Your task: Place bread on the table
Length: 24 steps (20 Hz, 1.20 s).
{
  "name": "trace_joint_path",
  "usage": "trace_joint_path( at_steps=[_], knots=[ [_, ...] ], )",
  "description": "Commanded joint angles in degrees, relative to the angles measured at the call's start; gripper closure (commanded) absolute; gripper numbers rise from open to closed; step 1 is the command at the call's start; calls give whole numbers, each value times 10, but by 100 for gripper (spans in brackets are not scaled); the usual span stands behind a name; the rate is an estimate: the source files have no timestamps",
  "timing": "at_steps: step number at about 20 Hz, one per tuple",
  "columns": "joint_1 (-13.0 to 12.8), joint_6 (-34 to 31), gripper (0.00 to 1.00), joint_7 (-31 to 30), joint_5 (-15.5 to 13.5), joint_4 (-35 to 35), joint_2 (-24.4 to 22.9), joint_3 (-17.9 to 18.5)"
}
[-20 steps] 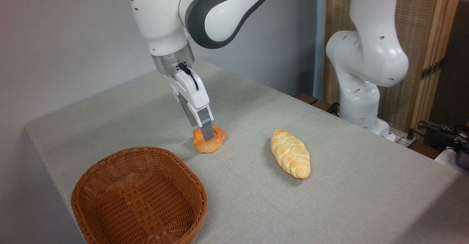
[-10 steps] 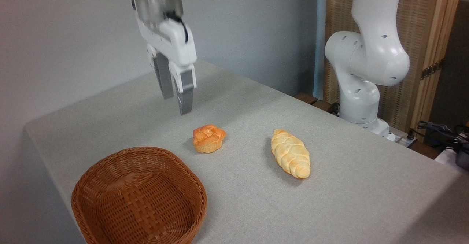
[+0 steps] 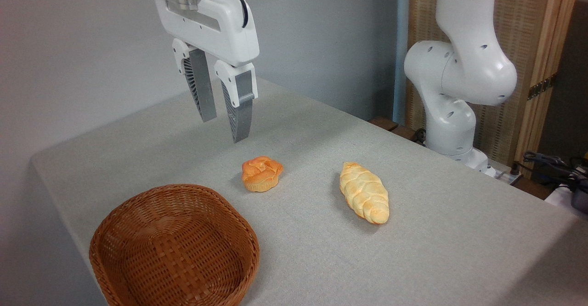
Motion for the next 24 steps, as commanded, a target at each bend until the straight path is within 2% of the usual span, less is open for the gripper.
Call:
trace_joint_path(
  at_steps=[1, 8, 11, 15, 24],
  knots=[
    [-4, -20, 0, 13, 27, 19, 7, 2],
    [-7, -20, 0, 7, 28, 18, 7, 4],
    [-10, -20, 0, 8, 27, 18, 6, 20],
    [-12, -21, 0, 5, 27, 18, 5, 20],
    [-35, -40, 0, 5, 27, 12, 1, 35]
  ],
)
